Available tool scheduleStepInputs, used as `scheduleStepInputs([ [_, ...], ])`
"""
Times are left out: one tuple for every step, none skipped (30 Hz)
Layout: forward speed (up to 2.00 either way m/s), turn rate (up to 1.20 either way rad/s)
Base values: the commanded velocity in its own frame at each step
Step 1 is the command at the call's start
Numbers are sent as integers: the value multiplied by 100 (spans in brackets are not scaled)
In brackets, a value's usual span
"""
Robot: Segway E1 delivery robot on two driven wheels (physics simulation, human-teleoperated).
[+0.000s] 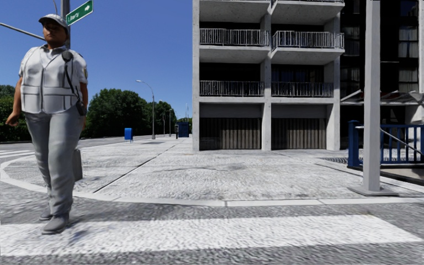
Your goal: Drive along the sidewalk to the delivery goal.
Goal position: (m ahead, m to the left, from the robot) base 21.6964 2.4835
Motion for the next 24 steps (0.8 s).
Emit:
scheduleStepInputs([
  [200, 0],
  [200, 0],
  [200, 0],
  [200, 0],
  [200, 0],
  [200, 0],
  [200, 0],
  [200, 0],
  [200, 0],
  [200, 0],
  [200, 0],
  [200, 0],
  [200, 0],
  [200, 0],
  [196, 0],
  [174, 4],
  [162, 7],
  [157, 9],
  [157, 9],
  [155, 13],
  [152, 17],
  [148, 19],
  [140, 20],
  [140, 20],
])
